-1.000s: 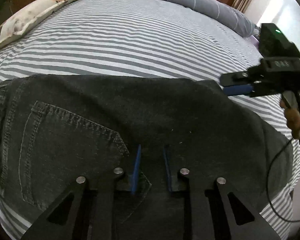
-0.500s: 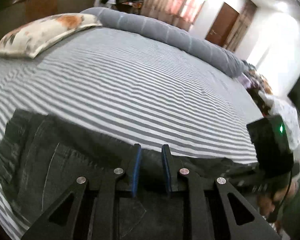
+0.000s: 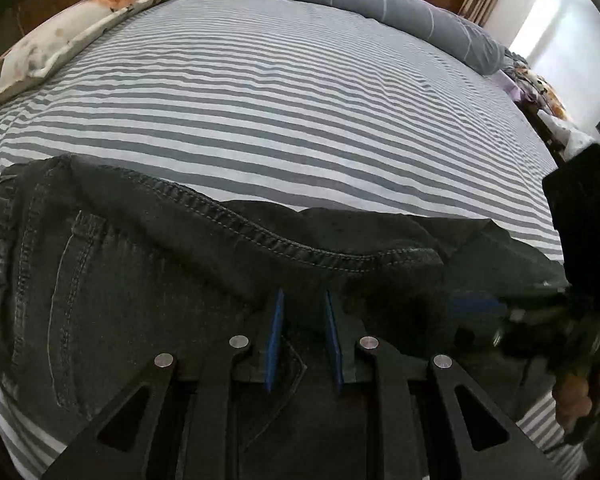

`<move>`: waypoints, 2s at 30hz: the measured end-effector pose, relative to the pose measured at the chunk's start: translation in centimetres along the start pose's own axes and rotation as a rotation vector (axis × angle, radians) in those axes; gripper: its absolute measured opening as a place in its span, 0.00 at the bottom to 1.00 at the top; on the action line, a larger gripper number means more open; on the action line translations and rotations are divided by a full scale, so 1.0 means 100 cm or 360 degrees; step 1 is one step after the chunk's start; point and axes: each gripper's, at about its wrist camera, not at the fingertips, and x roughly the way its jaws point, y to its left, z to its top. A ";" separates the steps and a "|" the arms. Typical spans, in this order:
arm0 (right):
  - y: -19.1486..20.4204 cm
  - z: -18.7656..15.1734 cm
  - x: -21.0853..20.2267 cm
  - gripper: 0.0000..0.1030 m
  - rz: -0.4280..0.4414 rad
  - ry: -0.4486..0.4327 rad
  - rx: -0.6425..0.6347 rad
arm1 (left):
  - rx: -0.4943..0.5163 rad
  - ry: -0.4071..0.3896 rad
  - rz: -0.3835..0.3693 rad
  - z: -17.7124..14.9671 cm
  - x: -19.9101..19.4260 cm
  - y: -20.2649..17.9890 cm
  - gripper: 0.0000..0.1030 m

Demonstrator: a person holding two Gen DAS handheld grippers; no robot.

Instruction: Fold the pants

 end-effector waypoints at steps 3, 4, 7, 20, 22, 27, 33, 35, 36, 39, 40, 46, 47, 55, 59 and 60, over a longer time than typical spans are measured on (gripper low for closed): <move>-0.008 0.013 0.003 0.45 0.0101 -0.0020 0.0105 | -0.0003 -0.0009 -0.0006 0.000 -0.001 0.001 0.21; -0.010 0.017 0.004 0.45 0.0136 -0.0023 0.0143 | -0.0004 -0.0012 -0.0008 -0.001 -0.001 0.001 0.21; -0.010 0.030 0.003 0.22 0.0192 -0.0058 0.0202 | -0.0024 -0.0042 -0.0029 -0.004 -0.006 0.005 0.21; -0.021 0.119 0.009 0.07 -0.0217 -0.0065 0.0062 | 0.0004 -0.0269 -0.0092 -0.011 -0.041 0.005 0.22; -0.027 0.124 0.016 0.06 -0.0219 -0.0048 0.0093 | 0.0038 -0.0235 -0.0063 -0.010 -0.036 0.000 0.22; -0.026 0.127 0.008 0.07 -0.0229 -0.0020 0.0111 | 0.0092 -0.0051 0.0059 -0.015 -0.006 -0.006 0.22; -0.008 0.120 -0.034 0.28 -0.0371 -0.0215 0.0017 | 0.0179 -0.0060 0.0135 -0.021 -0.006 -0.019 0.22; 0.007 0.107 -0.038 0.28 -0.0313 -0.0192 -0.0061 | 0.0195 -0.0063 0.0155 -0.023 -0.006 -0.024 0.22; 0.011 0.102 -0.036 0.28 -0.0293 -0.0164 -0.0078 | 0.0196 -0.0062 0.0161 -0.023 -0.006 -0.025 0.22; 0.015 0.085 -0.015 0.28 -0.0310 -0.0057 -0.0099 | 0.0187 -0.0061 0.0165 -0.023 -0.007 -0.025 0.22; 0.013 0.083 -0.009 0.27 -0.0369 -0.0042 -0.0099 | 0.0184 -0.0061 0.0165 -0.025 -0.009 -0.026 0.22; -0.014 0.090 -0.004 0.07 -0.0568 -0.0154 0.0016 | 0.0141 -0.0057 0.0162 -0.031 -0.016 -0.020 0.22; -0.017 0.092 -0.005 0.07 -0.0562 -0.0160 0.0028 | 0.0135 -0.0051 0.0166 -0.034 -0.018 -0.019 0.22; -0.001 0.046 -0.071 0.27 -0.0596 -0.0392 0.0095 | 0.0153 -0.0049 0.0279 -0.045 -0.020 -0.019 0.25; -0.012 -0.021 -0.132 0.35 -0.0547 -0.0541 0.0240 | 0.0161 -0.0080 0.0303 -0.046 -0.020 -0.022 0.27; -0.021 -0.043 -0.151 0.35 -0.0541 -0.0579 0.0305 | 0.0167 -0.0087 0.0315 -0.047 -0.021 -0.022 0.28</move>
